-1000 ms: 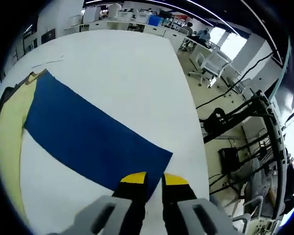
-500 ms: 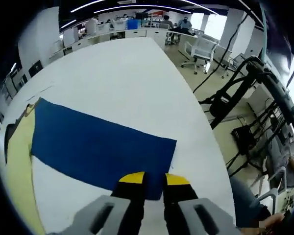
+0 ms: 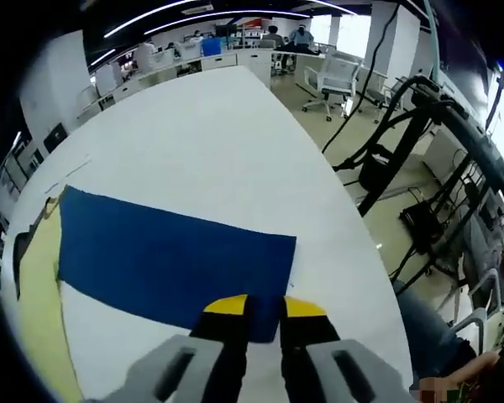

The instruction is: Fold the garment on the visible template until the final outline fits inside the template.

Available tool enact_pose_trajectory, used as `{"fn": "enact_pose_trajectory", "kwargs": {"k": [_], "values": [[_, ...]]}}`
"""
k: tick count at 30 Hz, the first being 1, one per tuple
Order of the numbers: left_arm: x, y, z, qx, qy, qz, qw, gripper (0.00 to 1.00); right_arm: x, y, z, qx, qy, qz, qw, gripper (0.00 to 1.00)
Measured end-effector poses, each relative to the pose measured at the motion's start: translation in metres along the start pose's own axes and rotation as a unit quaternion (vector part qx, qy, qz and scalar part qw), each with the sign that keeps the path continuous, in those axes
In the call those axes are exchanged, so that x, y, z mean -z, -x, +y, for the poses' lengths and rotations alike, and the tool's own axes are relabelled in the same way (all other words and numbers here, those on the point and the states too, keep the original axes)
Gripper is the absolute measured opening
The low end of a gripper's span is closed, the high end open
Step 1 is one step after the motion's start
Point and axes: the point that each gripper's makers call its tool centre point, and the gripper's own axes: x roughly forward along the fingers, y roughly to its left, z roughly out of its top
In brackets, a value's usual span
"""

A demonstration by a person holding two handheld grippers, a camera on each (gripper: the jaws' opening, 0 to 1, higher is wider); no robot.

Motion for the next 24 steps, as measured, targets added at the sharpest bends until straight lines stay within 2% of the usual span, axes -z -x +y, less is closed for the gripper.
{"fn": "enact_pose_trajectory", "kwargs": {"k": [3,7,12,16,24], "values": [[0.001,0.0,0.0,-0.001,-0.003,0.004,1.0,0.96,0.001,-0.001,-0.001,0.001,0.003,-0.002,1.0,0.08],[0.003,-0.001,-0.001,0.001,-0.006,0.013,0.9999,0.96,0.002,0.0,0.001,0.003,-0.007,-0.007,0.9999,0.0],[0.006,-0.003,0.002,-0.002,-0.009,0.021,0.9997,0.96,0.003,0.002,0.005,0.015,-0.002,-0.003,0.9999,0.0],[0.003,-0.002,0.003,-0.003,-0.009,0.02,0.9998,0.97,0.003,0.006,0.009,0.016,-0.033,-0.01,0.9993,0.0],[-0.001,-0.003,0.008,-0.005,-0.009,0.019,0.9998,0.99,-0.004,0.019,0.027,0.002,-0.039,-0.024,0.9989,0.0]]}}
